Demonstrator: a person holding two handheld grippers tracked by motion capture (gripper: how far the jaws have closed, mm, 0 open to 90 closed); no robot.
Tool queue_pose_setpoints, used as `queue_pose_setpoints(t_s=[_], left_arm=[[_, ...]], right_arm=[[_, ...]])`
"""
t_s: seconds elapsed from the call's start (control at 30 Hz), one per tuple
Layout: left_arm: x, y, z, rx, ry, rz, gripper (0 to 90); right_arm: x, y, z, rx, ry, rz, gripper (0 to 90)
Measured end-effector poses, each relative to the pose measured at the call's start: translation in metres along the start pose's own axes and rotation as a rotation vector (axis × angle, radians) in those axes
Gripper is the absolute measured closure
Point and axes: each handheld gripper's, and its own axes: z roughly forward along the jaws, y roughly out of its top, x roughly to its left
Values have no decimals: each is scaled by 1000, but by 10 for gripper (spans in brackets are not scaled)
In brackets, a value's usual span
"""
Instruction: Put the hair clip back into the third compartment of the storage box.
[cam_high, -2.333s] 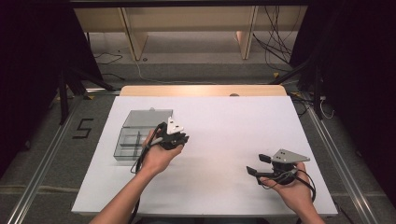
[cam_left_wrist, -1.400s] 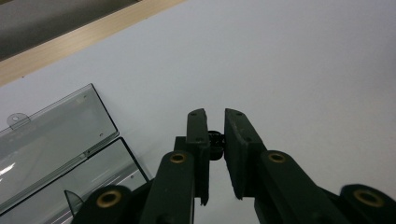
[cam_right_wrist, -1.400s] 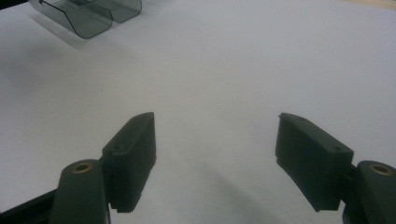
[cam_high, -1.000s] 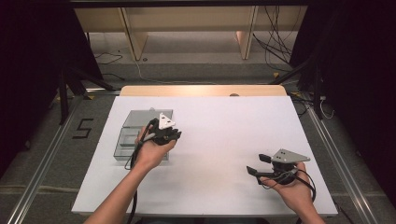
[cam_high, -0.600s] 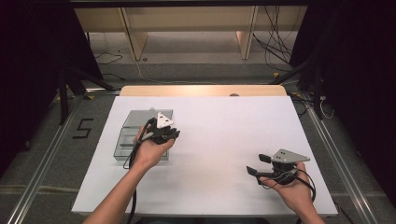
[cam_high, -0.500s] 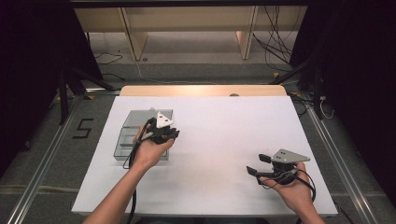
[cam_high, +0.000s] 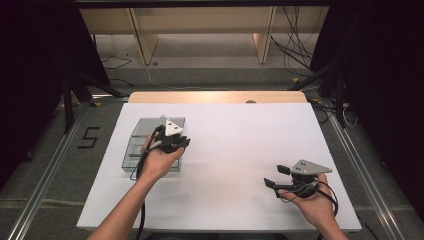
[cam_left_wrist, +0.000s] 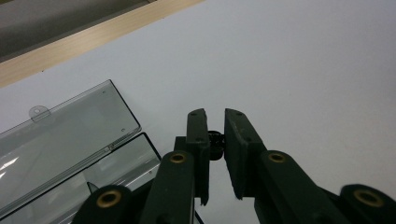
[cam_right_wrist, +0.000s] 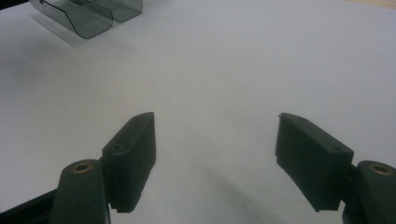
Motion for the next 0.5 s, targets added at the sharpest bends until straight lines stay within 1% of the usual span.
queue_pose_setpoints(t_s=[0.5], left_arm=[[8, -3, 0, 4, 18, -17, 798]], right_arm=[[0, 0, 0, -1, 2, 1, 295]])
